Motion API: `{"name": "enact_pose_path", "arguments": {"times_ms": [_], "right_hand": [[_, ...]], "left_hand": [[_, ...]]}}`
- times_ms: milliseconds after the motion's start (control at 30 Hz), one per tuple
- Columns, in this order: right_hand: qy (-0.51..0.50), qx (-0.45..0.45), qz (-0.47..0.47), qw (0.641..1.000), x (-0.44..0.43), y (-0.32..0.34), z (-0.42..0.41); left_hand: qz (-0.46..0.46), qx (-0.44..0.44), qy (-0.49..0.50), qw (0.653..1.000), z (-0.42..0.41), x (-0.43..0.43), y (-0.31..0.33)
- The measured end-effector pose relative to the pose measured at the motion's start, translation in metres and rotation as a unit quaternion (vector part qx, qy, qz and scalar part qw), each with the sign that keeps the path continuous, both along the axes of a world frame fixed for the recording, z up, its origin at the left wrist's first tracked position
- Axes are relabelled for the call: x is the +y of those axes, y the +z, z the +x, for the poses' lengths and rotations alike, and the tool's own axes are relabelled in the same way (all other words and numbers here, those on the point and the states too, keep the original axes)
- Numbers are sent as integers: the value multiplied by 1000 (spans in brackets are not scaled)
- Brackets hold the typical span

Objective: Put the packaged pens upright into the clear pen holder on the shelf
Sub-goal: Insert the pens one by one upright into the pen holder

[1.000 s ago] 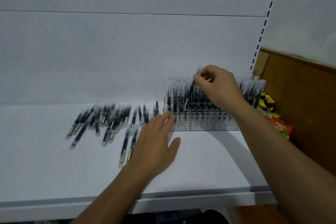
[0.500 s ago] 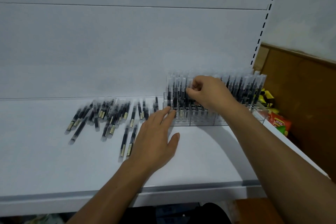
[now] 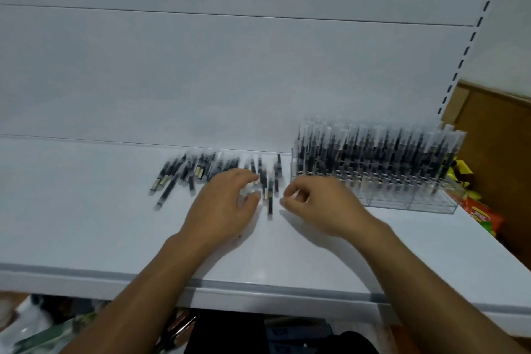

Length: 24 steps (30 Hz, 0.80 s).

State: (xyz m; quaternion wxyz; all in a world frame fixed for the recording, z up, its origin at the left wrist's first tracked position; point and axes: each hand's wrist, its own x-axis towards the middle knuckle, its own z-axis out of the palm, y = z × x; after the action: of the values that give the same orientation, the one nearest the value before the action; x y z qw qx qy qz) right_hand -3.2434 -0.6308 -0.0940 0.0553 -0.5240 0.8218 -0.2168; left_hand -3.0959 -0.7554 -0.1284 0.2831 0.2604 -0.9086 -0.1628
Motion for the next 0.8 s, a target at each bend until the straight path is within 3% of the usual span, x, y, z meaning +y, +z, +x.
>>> {"name": "enact_pose_path", "arguments": {"times_ms": [267, 600, 800], "right_hand": [[17, 77, 39, 996, -49, -14, 32], [39, 41, 34, 998, -61, -23, 39], [46, 84, 86, 992, -69, -12, 42]], "left_hand": [[7, -58, 95, 994, 33, -10, -6], [40, -240, 139, 960, 15, -19, 18], [79, -236, 141, 958, 15, -24, 23]]}}
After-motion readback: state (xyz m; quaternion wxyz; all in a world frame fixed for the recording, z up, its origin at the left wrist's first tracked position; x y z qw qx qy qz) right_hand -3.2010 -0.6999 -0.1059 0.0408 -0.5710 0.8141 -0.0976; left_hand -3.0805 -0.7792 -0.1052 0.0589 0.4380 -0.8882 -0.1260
